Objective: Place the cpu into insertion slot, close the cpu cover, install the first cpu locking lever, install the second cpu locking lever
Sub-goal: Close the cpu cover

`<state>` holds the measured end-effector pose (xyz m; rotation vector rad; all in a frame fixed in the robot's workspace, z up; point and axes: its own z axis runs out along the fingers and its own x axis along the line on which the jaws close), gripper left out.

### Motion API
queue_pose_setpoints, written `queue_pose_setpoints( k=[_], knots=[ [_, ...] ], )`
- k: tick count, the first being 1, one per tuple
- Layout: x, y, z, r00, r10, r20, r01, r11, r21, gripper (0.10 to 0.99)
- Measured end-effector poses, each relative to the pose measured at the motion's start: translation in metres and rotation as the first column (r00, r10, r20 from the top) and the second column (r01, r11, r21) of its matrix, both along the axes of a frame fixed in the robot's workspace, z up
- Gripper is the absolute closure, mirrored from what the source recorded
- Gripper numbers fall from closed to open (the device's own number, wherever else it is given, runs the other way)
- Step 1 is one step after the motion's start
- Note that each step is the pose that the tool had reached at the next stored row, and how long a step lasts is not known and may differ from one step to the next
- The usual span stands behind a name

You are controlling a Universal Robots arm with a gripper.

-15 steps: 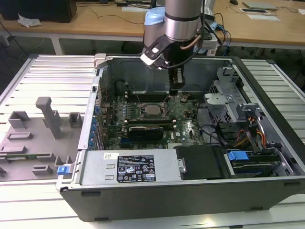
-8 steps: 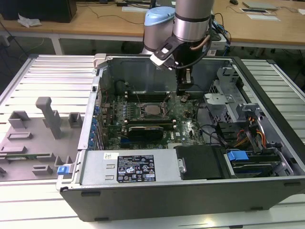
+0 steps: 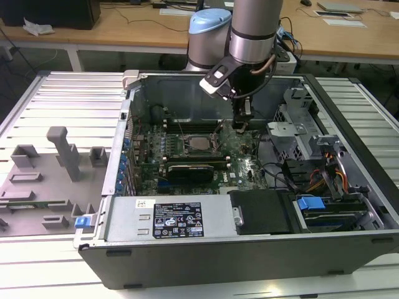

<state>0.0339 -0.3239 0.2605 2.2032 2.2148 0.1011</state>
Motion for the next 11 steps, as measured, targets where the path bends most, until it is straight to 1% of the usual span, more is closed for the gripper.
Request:
queue_pose_setpoints(
  k=[4,7,11],
  knots=[
    [-0.0002,0.0021,-0.0022,1.0000,0.000,-0.0001,0.000,1.0000,0.003,0.980],
    [-0.0034,0.0042,-0.0026,1.0000,0.000,-0.0001,0.000,1.0000,0.003,0.980],
    [-0.0061,0.0044,-0.0028,1.0000,0.000,-0.0001,0.000,1.0000,0.002,0.980]
  ],
)
